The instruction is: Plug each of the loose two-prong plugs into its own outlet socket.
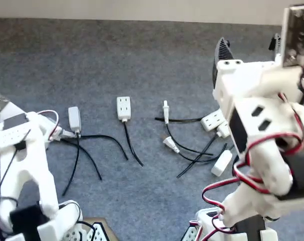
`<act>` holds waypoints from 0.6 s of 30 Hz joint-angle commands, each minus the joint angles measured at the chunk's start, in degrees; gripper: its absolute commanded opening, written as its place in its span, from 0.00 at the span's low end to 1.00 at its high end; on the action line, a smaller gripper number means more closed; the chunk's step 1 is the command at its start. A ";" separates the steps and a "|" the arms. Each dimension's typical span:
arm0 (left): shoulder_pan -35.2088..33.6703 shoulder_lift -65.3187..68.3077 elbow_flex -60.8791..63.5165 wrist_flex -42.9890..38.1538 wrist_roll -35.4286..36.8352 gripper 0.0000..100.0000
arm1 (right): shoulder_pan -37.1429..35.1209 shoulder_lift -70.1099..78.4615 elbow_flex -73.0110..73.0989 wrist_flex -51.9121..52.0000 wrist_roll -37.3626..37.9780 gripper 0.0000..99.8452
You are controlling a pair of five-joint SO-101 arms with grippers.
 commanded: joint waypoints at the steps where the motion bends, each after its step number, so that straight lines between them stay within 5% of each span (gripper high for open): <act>1: 3.56 4.18 -2.24 -2.20 7.38 0.22 | 0.22 -0.66 2.07 -1.45 0.70 0.30; 8: 5.05 7.60 -2.42 -3.78 16.09 0.22 | 0.22 -0.66 3.12 -2.07 0.70 0.30; 18: 8.04 7.08 -2.42 -7.65 17.41 0.22 | 0.22 -0.66 3.12 -2.07 0.70 0.30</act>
